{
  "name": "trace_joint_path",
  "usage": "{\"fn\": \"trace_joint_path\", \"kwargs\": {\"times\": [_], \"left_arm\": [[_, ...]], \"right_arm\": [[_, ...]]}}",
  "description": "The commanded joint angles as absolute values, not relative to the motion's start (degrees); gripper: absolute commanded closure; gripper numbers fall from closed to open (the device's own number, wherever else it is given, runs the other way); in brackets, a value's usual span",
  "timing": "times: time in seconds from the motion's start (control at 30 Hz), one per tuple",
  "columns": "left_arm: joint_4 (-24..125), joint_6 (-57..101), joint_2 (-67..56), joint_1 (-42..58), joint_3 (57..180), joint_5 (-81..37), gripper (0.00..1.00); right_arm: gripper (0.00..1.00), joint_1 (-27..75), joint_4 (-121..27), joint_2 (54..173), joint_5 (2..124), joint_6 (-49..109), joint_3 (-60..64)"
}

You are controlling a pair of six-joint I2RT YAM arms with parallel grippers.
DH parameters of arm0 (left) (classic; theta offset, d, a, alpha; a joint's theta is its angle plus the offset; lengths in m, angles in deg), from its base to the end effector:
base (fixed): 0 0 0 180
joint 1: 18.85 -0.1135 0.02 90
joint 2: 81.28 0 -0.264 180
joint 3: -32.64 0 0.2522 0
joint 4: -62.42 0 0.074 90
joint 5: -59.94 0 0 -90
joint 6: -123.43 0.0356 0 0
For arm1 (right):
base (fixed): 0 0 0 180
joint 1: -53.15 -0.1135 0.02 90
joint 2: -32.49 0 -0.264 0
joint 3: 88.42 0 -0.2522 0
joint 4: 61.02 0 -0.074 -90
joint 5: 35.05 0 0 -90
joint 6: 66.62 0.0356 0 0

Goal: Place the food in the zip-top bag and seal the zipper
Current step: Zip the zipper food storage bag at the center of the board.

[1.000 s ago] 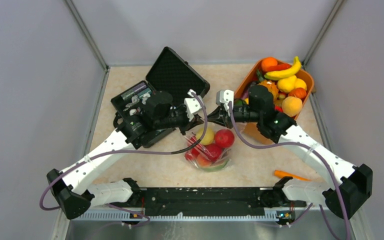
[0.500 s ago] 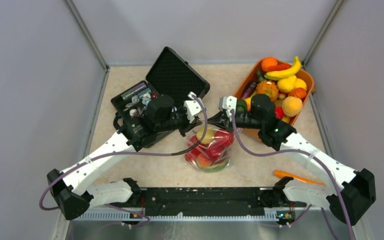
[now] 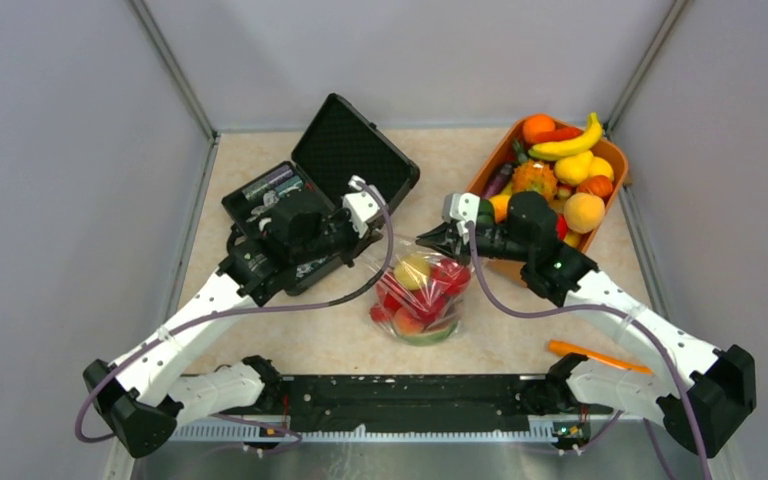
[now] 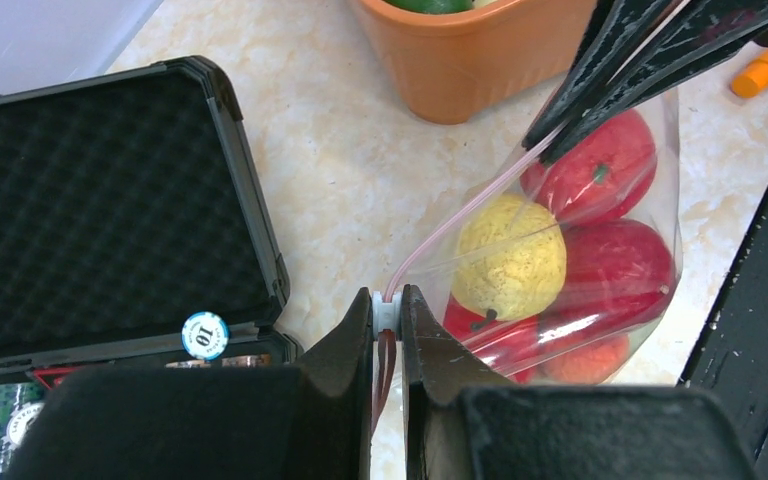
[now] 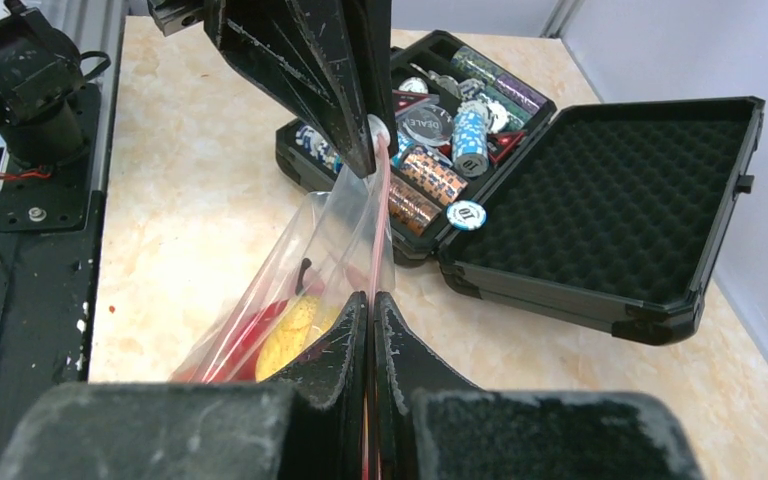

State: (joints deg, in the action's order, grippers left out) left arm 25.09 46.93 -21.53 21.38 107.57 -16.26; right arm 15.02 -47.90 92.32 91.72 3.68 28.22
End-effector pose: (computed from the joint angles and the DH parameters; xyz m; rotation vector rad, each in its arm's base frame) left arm 0.1708 -0.1557 0.3667 1.0377 1.6921 -0.5405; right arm 0.1757 0.1650 0.3402 -1.2429 1.2601 0.7897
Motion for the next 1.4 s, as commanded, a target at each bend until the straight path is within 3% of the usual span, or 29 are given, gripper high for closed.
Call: {"fn": "trace_joint_path", "kwargs": {"times": [0.0, 0.83, 0.9, 0.93, 1.0, 1.1, 1.27, 1.37], "left_arm": [[23.7, 46.0, -23.1, 19.3, 106.2, -20.9, 1.0], [21.9, 42.1, -25.7, 17.7, 104.7, -32.7, 1.0], [22.3, 41.9, -26.1, 17.6, 104.3, -31.0, 0.95], [22.3, 41.9, -26.4, 17.6, 104.4, -30.4, 0.86], [22.6, 40.7, -26.9, 17.5, 104.2, -31.6, 0.59], [22.3, 40.9, -27.1, 17.1, 104.4, -32.8, 0.56], [21.3, 39.3, -27.3, 16.2, 105.0, -37.3, 0.59], [22.7, 38.2, -29.0, 15.7, 104.1, -37.6, 0.48]], "right_arm": [[1.0, 14.7, -49.8, 89.6, 90.7, 4.1, 28.2], [1.0, 14.7, -51.0, 88.6, 90.3, 5.1, 29.6], [1.0, 14.7, -50.9, 88.8, 90.2, 5.0, 29.5], [1.0, 14.7, -50.7, 88.8, 90.2, 5.0, 29.4], [1.0, 14.7, -50.5, 88.9, 90.0, 4.9, 29.4], [1.0, 14.7, -50.4, 89.0, 89.7, 4.8, 29.6], [1.0, 14.7, -50.8, 89.0, 89.9, 5.1, 29.7], [1.0, 14.7, -50.5, 89.0, 89.2, 5.0, 29.6]]}}
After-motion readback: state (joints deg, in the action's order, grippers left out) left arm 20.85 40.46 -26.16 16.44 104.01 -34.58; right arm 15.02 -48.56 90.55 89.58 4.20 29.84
